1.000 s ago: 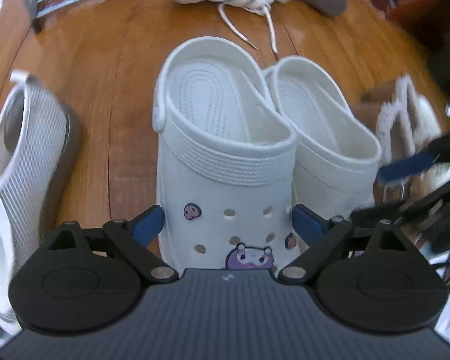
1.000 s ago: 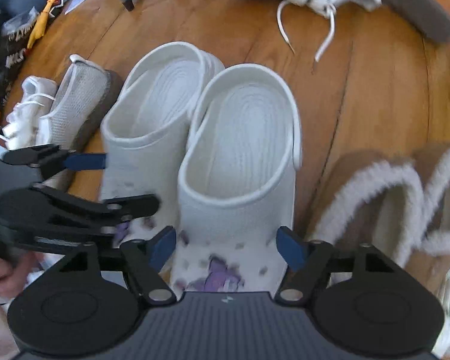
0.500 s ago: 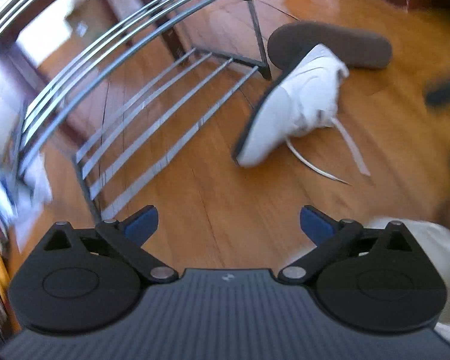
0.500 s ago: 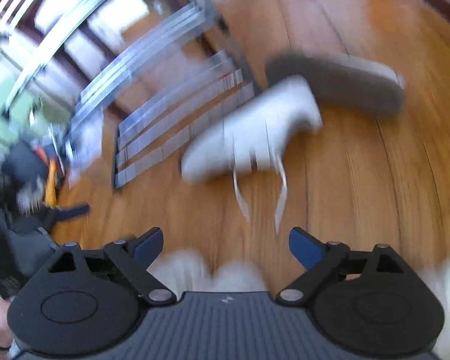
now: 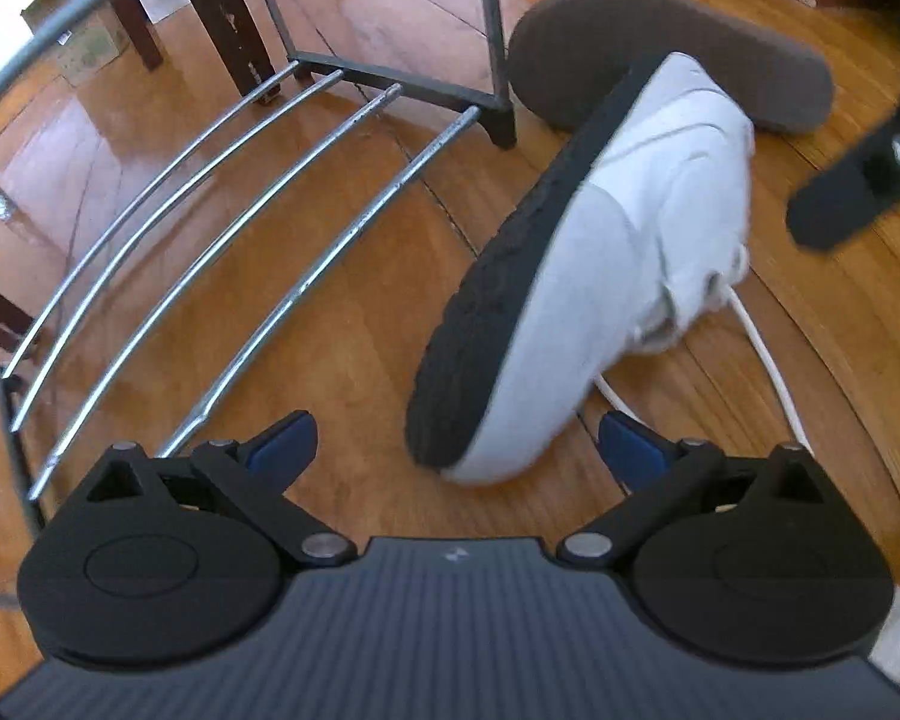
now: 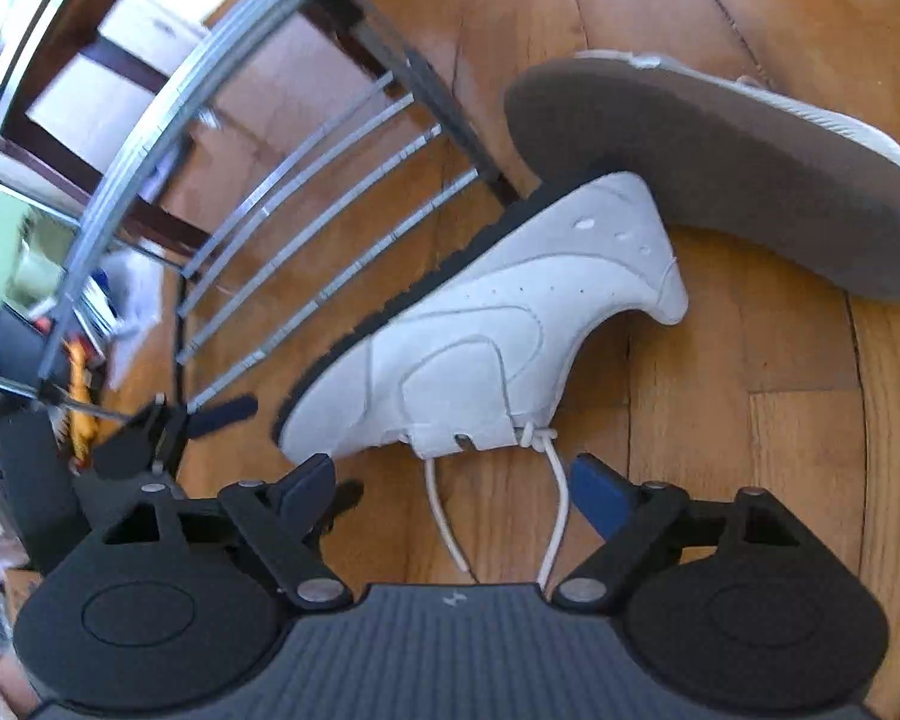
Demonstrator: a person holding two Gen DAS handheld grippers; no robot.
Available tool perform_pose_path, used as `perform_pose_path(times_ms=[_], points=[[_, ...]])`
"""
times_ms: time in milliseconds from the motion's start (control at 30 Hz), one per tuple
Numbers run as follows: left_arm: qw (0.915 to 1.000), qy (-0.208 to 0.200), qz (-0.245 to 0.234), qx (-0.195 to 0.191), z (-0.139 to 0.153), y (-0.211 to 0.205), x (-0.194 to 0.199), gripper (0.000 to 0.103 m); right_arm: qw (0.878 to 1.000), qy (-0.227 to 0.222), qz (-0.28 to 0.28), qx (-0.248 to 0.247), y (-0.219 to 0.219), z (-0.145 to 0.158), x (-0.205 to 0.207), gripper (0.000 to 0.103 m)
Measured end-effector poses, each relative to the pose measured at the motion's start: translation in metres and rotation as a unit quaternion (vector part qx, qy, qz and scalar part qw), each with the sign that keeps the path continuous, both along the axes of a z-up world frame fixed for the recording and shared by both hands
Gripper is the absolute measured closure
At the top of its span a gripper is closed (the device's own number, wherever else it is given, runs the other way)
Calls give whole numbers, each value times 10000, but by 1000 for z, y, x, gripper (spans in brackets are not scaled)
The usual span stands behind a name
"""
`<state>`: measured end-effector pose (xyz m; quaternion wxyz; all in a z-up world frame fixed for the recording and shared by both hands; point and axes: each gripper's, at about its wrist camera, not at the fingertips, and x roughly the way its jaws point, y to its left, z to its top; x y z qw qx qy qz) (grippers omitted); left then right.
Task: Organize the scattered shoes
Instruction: 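Reach the left tool to the white lace-up sneaker by the rack and grasp it, then lift and move the white sneaker with the left tool, then release it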
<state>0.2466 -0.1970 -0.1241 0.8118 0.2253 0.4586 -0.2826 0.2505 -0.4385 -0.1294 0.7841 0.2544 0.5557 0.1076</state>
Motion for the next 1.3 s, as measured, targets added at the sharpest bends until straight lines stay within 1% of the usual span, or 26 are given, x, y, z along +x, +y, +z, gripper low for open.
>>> perform_pose_path(times_ms=[33, 100, 133, 167, 200, 233, 267, 300, 333, 367, 433, 467, 533, 600, 633, 667, 700, 733, 767, 800, 833, 900, 933, 1067, 1200, 1300], points=[[9998, 167, 56, -61, -4, 1, 4, 42, 9999, -103, 8, -76, 2, -4, 2, 14], [9980, 542, 230, -234, -14, 4, 12, 50, 9991, -397, -74, -95, 2, -13, 4, 14], [9964, 669, 360, -379, -17, 8, 14, 52, 9982, -567, -182, 66, 0, -19, 3, 14], [9962, 646, 393, -437, -18, 9, 13, 53, 9965, -735, -315, 239, -3, -24, 2, 15], [9969, 569, 386, -392, -19, 9, 12, 57, 9938, -901, -480, 429, -8, -28, 0, 19], [9971, 529, 406, -354, -19, 9, 11, 60, 9911, -1034, -616, 572, -11, -31, -1, 24], [9970, 535, 440, -353, -19, 10, 12, 62, 9886, -1134, -728, 675, -14, -34, -3, 37], [9962, 586, 505, -389, -18, 12, 13, 70, 9853, -1245, -855, 800, -18, -37, -3, 43], [9948, 677, 599, -461, -16, 16, 15, 72, 9823, -1307, -940, 962, -23, -38, -3, 52], [9932, 769, 692, -532, -14, 20, 17, 73, 9797, -1311, -971, 1169, -29, -36, -2, 66], [9877, 1086, 838, -752, -10, 31, 20, 74, 9742, -1296, -1009, 1549, -38, -30, 0, 80], [9849, 1236, 888, -823, -8, 35, 18, 74, 9727, -1253, -988, 1683, -38, -25, 2, 85], [9811, 1468, 939, -846, -4, 40, 13, 75, 9723, -1135, -856, 1856, -33, -12, 5, 86], [9772, 1730, 916, -822, 9, 51, -10, 75, 9693, -948, -729, 2147, -26, -2, 6, 87], [9768, 1759, 948, -770, 16, 59, -21, 72, 9713, -850, -622, 2131, -21, 3, 6, 87], [9781, 1682, 1025, -678, 23, 67, -30, 66, 9761, -751, -460, 1985, -15, 8, 8, 83], [9791, 1605, 1102, -587, 29, 76, -38, 44, 9804, -652, -297, 1838, -9, 12, 10, 78], [9800, 1507, 1172, -568, 37, 85, -47, 24, 9845, -703, -187, 1596, -4, 18, 11, 61], [9806, 1389, 1238, -613, 44, 96, -54, 19, 9871, -924, -183, 1296, -1, 24, 8, 38], [9811, 1304, 1282, -633, 49, 104, -60, 16, 9874, -1112, -261, 1091, -1, 29, 5, 28], [9815, 1231, 1329, -622, 55, 115, -68, 16, 9876, -1193, -307, 976, -1, 32, 2, 23], [9803, 1178, 1456, -622, 65, 134, -80, 15, 9893, -1104, -222, 929, 0, 34, -1, 23], [9786, 1210, 1538, -634, 67, 142, -83, 13, 9899, -1052, -182, 931, 0, 34, -2, 23], [9651, 1502, 2052, -627, 70, 181, -103, 11, 9910, -974, -139, 904, -4, 25, -7, 20], [9566, 1606, 2373, -532, 81, 215, -127, 10, 9940, -526, -378, 882, 2, -1, 0, 20], [9534, 1509, 2580, -406, 93, 236, -139, 7, 9959, -40, -304, 849, 21, -14, 1, 21]])
